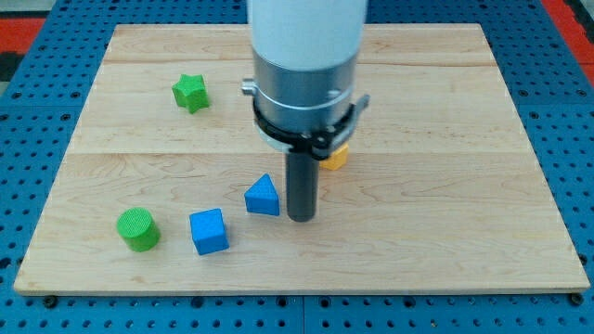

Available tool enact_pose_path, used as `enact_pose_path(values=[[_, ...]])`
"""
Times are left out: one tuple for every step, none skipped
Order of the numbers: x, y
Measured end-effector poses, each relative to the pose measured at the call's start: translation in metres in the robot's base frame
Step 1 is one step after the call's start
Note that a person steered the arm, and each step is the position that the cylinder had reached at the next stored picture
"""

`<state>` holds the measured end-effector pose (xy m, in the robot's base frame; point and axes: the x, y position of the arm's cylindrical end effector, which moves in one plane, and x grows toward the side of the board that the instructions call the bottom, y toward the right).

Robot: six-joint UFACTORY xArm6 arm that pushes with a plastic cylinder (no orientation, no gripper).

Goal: Separate the yellow heart from the yellow hexagon

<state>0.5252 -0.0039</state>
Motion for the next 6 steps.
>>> enact_pose_path(values=[[-0.015, 0.007], [-0.005, -0.046], [-0.010, -0.081], [-0.009, -0.075], [-0.009, -0.024], [-0.010, 0.015]])
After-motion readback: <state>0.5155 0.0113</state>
